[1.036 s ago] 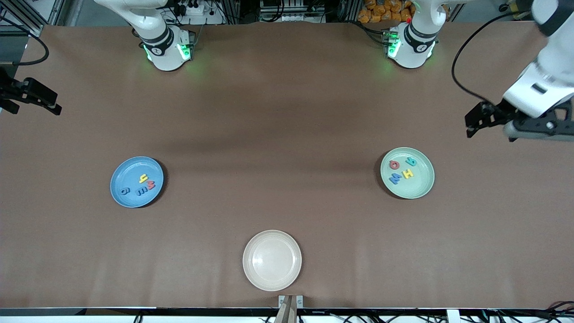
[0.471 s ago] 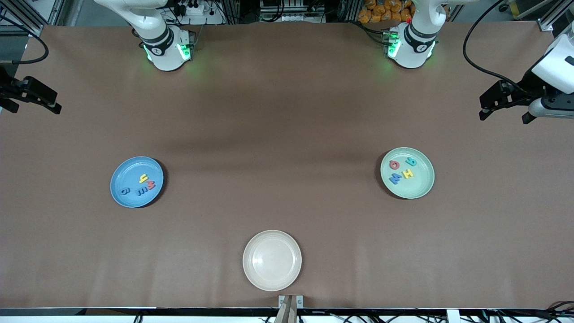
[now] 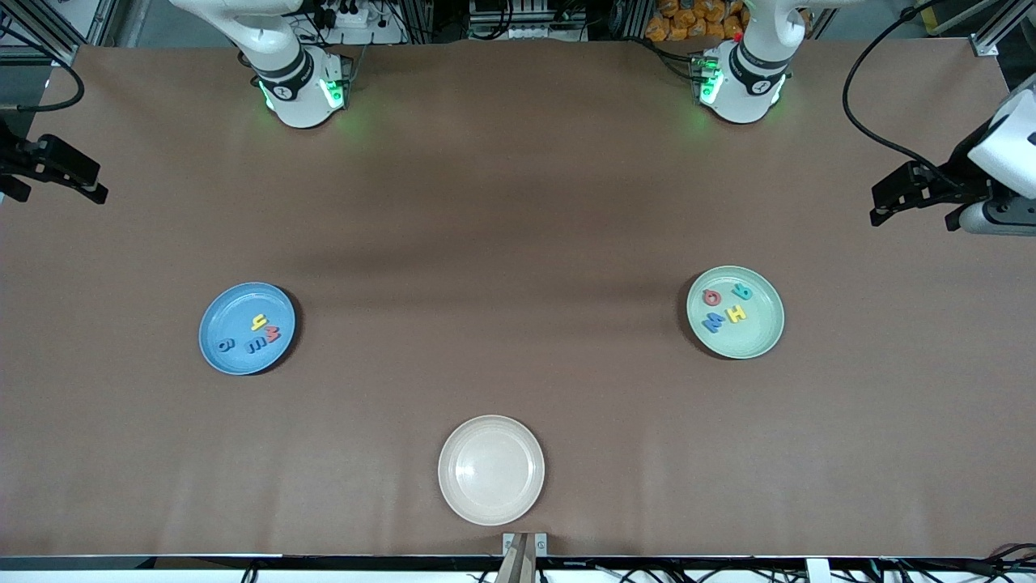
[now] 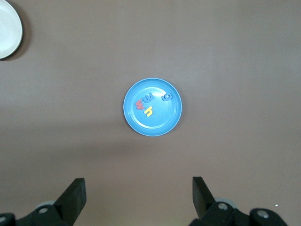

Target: Sort upper and lower case letters into plates

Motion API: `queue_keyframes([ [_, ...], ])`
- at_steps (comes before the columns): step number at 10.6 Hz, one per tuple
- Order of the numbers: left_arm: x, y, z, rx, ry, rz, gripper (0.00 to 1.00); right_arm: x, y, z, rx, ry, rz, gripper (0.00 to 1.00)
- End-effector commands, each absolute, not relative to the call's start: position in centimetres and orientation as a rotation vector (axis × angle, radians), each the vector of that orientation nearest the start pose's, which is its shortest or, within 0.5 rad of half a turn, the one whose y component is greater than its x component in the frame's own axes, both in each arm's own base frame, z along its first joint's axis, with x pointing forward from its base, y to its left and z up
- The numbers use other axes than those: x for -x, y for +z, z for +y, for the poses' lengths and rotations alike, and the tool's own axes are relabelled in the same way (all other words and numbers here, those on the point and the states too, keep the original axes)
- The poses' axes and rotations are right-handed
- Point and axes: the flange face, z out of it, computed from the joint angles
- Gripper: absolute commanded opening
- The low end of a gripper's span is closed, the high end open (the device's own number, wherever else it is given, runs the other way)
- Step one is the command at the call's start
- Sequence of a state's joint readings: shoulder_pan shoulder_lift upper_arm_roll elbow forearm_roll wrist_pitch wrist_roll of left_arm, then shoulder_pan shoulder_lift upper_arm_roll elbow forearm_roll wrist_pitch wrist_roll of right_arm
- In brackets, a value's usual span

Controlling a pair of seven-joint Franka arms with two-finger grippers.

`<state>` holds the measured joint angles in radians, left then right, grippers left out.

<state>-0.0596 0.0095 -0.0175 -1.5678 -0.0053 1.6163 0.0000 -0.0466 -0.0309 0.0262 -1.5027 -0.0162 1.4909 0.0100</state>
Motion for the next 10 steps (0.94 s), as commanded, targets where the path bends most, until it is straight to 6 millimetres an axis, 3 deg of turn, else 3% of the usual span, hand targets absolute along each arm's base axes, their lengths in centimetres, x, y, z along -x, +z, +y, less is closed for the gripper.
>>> queue_keyframes([
  [1, -56.3, 63.8, -4.1, 3.172, -0.064, 0.093, 1.0, -53.1, 67.6, -0.9, 3.143, -0.058, 0.027, 1.0],
  [5, -56.2, 64.2, -3.8, 3.172, -0.074, 0.083, 1.0, -53.1, 67.6, -0.8, 3.121, -0.06, 0.025, 1.0],
  [7, -56.2, 64.3, -2.6, 3.176, -0.077, 0.05, 1.0, -53.2, 67.7, -0.7, 3.121, -0.067, 0.021, 1.0],
  [10, -55.9, 64.6, -2.7, 3.174, -0.086, 0.054, 1.0, -53.2, 67.7, -0.8, 3.123, -0.067, 0.026, 1.0],
])
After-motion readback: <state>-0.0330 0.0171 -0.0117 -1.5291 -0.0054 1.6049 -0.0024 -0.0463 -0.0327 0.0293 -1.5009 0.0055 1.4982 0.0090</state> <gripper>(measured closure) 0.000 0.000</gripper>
